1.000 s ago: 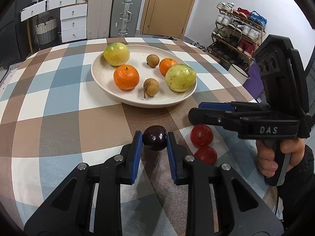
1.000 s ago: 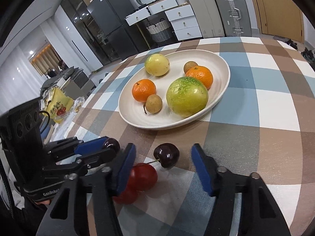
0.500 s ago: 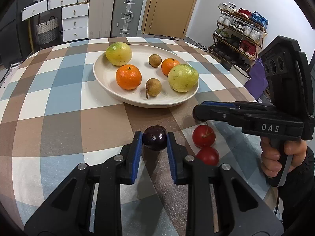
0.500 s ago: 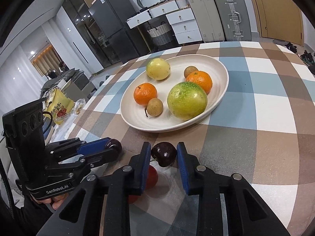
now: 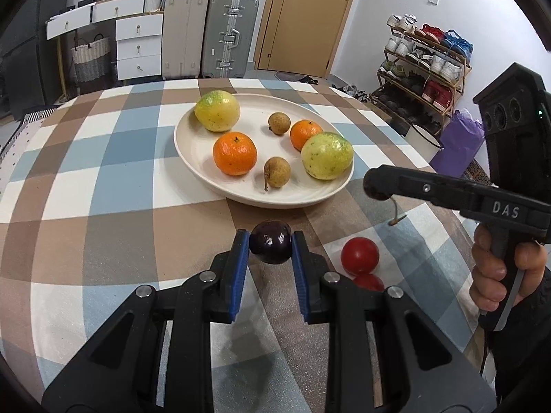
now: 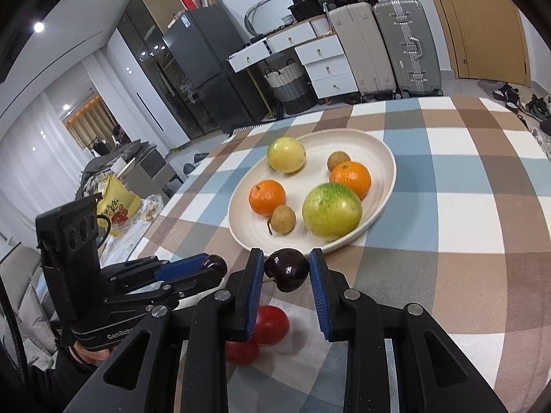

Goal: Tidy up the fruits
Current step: 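Carry both dark plums onto the plate and open both grippers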

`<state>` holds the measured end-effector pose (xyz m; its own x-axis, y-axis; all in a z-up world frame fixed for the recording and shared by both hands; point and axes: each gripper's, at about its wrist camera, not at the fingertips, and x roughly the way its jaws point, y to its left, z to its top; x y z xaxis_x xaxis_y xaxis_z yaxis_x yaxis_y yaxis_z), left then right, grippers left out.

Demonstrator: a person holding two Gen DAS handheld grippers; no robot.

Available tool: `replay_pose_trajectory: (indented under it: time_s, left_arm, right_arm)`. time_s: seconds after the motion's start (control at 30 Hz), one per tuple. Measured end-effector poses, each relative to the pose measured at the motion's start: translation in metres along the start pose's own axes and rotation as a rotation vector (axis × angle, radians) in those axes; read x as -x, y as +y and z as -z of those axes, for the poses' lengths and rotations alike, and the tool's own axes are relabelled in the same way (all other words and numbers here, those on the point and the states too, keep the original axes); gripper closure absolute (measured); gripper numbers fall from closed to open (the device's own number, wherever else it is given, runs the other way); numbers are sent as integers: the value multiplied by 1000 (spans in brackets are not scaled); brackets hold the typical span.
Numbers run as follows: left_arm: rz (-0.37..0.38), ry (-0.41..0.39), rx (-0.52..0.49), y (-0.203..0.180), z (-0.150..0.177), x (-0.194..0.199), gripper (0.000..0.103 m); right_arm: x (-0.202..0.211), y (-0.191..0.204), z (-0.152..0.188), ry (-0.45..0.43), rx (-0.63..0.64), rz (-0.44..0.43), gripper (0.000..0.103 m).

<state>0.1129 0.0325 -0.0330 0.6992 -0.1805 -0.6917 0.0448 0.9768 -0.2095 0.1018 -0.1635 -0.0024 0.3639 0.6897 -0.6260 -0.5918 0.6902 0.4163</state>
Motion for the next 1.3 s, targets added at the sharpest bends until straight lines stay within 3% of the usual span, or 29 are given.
replay_pose_trajectory:
  time_s: [0.53, 0.73, 1.3]
  left_arm:
    - [-56, -122, -6, 5, -51, 21, 81]
    - [-85, -128, -20, 7, -69, 6, 81]
    - [-119, -102, -14, 24, -95, -45, 81]
  right_arm:
    - [18, 10, -55, -102, 19, 35, 76]
    - [3, 8, -70, -114, 33, 56, 75]
    - [-64, -5, -86, -42, 46, 118, 75]
